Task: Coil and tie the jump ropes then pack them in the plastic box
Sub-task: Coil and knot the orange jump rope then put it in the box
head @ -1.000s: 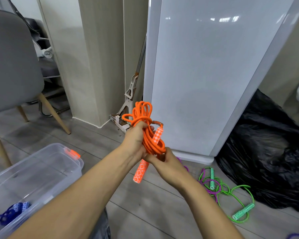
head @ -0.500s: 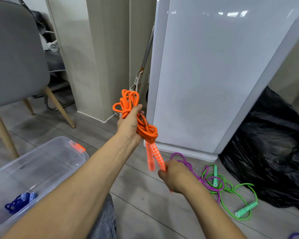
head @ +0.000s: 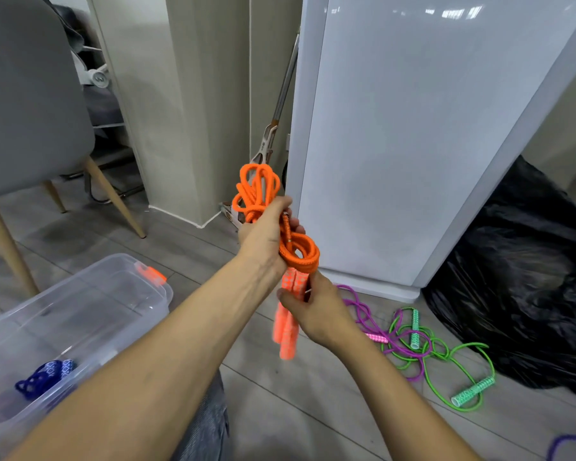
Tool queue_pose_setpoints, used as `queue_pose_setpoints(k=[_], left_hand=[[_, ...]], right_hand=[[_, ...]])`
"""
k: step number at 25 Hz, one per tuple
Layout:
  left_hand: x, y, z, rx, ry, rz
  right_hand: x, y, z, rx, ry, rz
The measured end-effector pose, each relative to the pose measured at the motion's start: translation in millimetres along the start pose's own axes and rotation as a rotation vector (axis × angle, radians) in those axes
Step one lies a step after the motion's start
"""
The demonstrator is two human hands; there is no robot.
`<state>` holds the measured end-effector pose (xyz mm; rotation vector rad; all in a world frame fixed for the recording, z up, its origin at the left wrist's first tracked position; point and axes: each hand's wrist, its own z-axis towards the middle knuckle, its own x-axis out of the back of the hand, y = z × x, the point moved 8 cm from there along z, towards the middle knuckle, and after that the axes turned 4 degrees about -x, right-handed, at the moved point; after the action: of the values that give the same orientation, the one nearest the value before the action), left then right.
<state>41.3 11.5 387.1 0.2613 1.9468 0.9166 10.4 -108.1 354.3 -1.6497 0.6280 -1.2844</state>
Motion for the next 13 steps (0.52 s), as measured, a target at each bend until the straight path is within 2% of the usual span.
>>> queue_pose_setpoints(k=[2, 4, 8, 13], left_hand=[[9.3, 9.9, 11.6, -0.013, 0.041, -0.031], [18.2, 16.8, 23.2, -0.023, 0.076, -0.063], [51.8, 33.2, 56.8, -0.074, 0.203, -0.083], [86.3, 20.7, 71.6, -0.047, 0.284, 0.069]], right_hand=[[3.9, 2.5, -2.6, -0.014, 0.067, -0.007], [-2.2, -3.0, -4.7, -0.006, 0.006, 0.007], [4.3, 7.1, -3.2, 0.109, -0.09, -0.415], [14.1, 30.0, -12.3, 0.107, -0.157, -0.577]])
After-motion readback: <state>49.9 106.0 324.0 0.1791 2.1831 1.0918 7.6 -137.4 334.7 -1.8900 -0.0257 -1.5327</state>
